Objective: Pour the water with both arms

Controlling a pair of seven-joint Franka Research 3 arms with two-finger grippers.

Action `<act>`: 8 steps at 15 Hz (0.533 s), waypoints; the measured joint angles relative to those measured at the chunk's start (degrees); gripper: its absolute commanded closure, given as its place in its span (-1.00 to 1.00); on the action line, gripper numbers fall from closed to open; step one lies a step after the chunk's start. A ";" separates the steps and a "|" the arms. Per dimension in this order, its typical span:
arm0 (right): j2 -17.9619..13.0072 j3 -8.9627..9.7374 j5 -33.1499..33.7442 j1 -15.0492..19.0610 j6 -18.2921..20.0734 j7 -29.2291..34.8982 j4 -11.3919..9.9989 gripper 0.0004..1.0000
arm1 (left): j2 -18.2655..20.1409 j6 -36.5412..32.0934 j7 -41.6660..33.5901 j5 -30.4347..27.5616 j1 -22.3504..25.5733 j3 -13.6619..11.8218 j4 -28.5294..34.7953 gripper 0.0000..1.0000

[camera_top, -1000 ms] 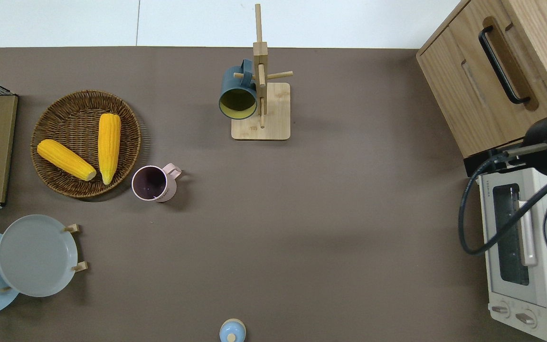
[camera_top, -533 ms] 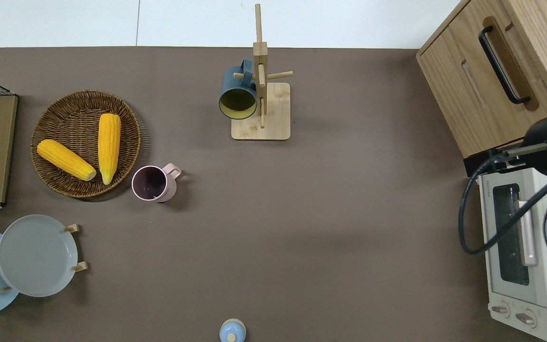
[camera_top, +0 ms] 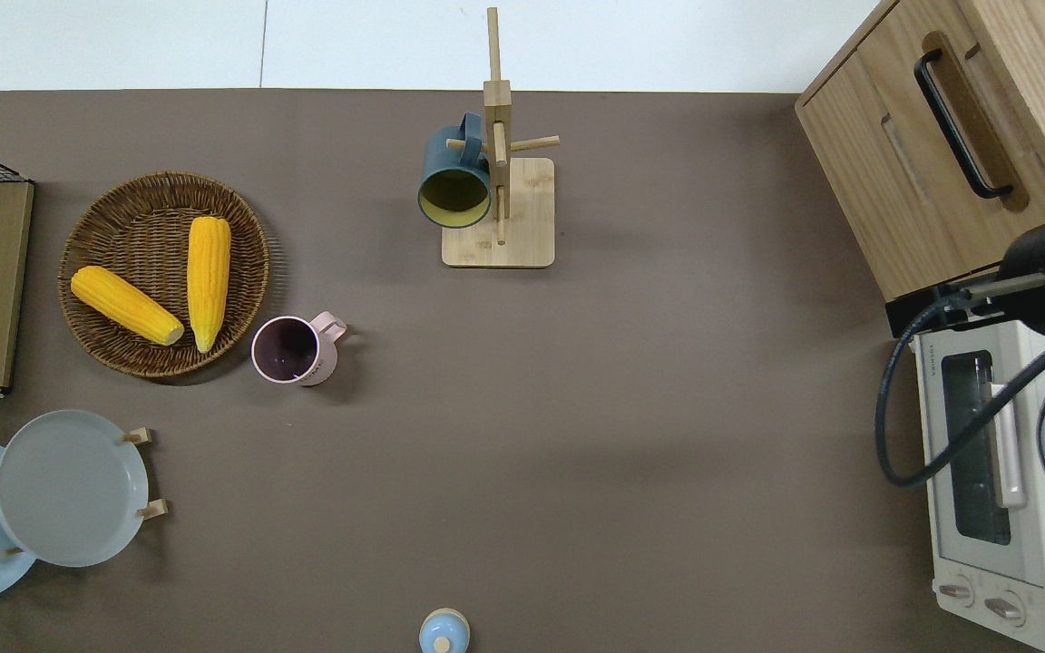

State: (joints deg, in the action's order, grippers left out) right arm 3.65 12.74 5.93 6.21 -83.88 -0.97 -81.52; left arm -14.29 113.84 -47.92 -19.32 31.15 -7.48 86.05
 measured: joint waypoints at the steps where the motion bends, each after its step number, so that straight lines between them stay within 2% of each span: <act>1: 0.00 0.00 0.00 0.00 0.00 0.00 0.00 -0.97 | 0.54 -1.71 0.87 1.71 0.00 -0.04 -0.33 -0.99; 5: 0.00 0.00 0.00 0.00 0.00 0.00 0.00 -0.97 | 4.71 -8.05 8.86 9.42 -1.35 1.99 -0.93 -0.99; 8: 0.00 0.00 0.00 0.00 0.00 0.00 0.00 -0.97 | 8.30 -13.35 15.00 12.08 -4.51 3.28 -0.78 -1.00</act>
State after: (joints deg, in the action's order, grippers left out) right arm 3.65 12.74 5.93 6.21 -83.88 -0.97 -81.52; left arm -5.98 100.49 -32.93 -7.24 26.63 -4.20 85.27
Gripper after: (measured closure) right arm 0.009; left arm 0.004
